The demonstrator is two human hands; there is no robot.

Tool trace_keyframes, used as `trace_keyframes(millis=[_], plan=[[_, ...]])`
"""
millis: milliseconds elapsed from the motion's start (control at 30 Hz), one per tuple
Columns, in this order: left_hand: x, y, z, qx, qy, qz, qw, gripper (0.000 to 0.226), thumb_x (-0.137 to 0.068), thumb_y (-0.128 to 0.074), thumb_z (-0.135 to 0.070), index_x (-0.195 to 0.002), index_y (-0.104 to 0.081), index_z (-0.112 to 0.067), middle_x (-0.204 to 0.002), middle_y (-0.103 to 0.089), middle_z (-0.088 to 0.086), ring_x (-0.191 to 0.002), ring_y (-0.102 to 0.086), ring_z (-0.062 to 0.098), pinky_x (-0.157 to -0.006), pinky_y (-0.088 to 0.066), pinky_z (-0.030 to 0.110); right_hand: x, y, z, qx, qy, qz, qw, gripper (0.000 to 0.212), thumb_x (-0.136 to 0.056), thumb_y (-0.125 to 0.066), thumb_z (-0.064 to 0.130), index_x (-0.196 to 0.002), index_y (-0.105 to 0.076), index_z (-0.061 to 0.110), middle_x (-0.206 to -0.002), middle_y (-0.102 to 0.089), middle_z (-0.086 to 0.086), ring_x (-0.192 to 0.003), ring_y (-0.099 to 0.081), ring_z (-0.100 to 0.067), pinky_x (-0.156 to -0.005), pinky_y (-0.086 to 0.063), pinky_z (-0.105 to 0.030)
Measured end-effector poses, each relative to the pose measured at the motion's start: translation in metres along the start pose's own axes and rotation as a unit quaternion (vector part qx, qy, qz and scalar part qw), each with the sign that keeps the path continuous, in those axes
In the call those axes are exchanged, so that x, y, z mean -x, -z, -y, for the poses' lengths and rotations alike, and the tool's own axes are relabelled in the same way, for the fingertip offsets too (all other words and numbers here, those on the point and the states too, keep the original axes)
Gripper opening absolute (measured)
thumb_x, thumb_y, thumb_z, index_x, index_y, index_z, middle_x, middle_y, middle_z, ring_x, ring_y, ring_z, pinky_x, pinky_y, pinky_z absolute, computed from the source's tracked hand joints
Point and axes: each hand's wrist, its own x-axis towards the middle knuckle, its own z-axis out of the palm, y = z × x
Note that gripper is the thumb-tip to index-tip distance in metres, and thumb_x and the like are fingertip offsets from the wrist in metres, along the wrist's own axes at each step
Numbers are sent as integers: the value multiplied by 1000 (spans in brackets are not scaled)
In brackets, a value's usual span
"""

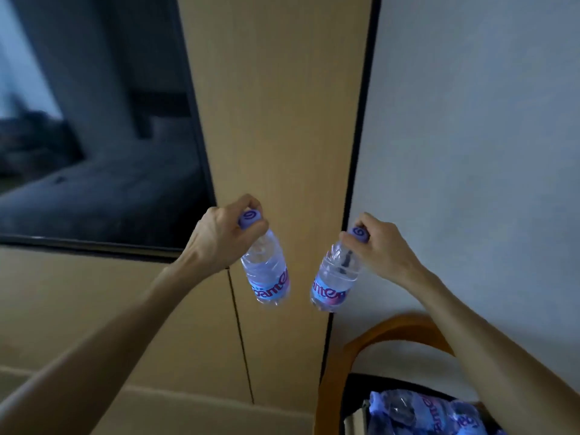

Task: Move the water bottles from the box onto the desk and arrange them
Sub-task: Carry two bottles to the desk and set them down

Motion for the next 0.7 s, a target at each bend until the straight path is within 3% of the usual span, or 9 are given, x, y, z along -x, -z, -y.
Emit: trace_keyframes(millis=[67, 133, 267, 467, 700], plan=[[16, 36, 22, 10, 39, -33, 999, 7, -79, -63, -32, -82, -57, -32, -69, -65, -16, -61, -61, 7, -50, -48, 15, -15, -30, 29, -20, 35, 26, 999, 27, -85, -64, 39, -73, -49, 20, -59, -60, 14, -49, -50, -3, -47, -38, -15], [33, 72, 44, -5, 76, -65, 995, 7, -78, -63, -35, -81, -57, -33, -70, -64, -19, -63, -61, 4, -50, -44, 11, -27, -62, 62, -33, 78, 50, 995, 27, -86, -65, 38, -73, -49, 20, -59, -60, 17, -49, -52, 1, -47, -39, -12], [70, 141, 86, -79, 129, -115, 982, 15, -74, -56, -48, -84, -55, -37, -73, -66, -14, -70, -63, 11, -62, -50, 27, -44, -127, 132, -37, 152, 77, 985, 27, -86, -66, 37, -73, -49, 20, -59, -58, 9, -53, -51, -1, -51, -40, -16], [137, 245, 152, -160, 160, -177, 958, 16, -79, -53, -42, -93, -60, -37, -65, -63, -18, -63, -58, 1, -56, -44, 17, -53, -226, 241, -94, 219, 160, 958, 23, -89, -64, 36, -77, -51, 21, -64, -56, 9, -59, -53, -4, -54, -42, -17], [213, 358, 220, -221, 228, -202, 927, 12, -82, -49, -44, -87, -58, -37, -75, -68, -9, -67, -64, 13, -60, -52, 27, -48, -355, 371, -145, 296, 206, 921, 12, -89, -63, 27, -77, -61, 27, -66, -60, 15, -64, -56, -2, -58, -41, -11]])
